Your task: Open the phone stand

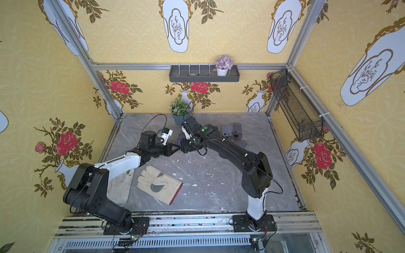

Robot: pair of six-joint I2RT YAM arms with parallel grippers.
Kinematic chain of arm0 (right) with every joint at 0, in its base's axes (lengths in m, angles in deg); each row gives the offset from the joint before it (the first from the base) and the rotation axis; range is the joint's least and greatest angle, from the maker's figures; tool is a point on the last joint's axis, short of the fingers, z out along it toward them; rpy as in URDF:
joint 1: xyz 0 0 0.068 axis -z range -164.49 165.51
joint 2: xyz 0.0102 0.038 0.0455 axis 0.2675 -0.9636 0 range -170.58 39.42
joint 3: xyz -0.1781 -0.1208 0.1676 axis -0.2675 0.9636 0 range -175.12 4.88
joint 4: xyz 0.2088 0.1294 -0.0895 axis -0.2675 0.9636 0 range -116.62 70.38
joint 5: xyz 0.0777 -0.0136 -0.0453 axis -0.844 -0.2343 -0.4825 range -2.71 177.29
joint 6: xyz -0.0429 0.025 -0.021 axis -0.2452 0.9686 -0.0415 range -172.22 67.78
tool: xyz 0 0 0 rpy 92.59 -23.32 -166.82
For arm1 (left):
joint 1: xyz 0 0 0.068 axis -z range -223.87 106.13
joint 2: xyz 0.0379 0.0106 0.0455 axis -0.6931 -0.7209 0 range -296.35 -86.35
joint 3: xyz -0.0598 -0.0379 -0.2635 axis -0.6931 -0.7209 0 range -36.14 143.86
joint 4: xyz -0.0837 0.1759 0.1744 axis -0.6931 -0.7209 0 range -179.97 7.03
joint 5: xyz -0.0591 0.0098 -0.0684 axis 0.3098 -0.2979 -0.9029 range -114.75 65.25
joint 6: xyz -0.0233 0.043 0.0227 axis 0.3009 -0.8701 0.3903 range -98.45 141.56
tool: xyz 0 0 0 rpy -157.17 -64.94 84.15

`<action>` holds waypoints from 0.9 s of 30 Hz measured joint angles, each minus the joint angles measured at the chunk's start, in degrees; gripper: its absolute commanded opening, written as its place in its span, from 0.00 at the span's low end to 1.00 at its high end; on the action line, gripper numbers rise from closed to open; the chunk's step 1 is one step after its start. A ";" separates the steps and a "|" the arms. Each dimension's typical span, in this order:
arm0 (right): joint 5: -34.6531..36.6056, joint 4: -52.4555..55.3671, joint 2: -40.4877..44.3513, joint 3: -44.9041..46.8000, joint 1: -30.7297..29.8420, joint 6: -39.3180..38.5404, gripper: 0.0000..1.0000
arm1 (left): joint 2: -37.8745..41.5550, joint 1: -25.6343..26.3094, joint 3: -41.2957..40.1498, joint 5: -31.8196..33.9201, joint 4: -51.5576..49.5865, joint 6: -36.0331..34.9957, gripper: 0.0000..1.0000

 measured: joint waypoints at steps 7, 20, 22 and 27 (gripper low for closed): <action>-0.44 -0.37 0.04 0.72 -0.11 -0.59 0.65 | 0.63 0.28 0.31 0.52 -1.36 0.46 0.00; -4.31 -1.46 2.08 0.85 0.90 -3.30 0.98 | 1.49 0.98 -0.31 8.11 -6.36 0.81 0.00; -4.61 -1.49 1.95 0.76 1.70 -3.69 0.98 | 2.01 1.09 -0.98 7.82 -6.78 -0.02 0.00; -5.70 -1.97 0.11 0.17 3.96 -4.70 0.98 | 3.39 2.01 -2.36 5.57 -8.00 -2.78 0.00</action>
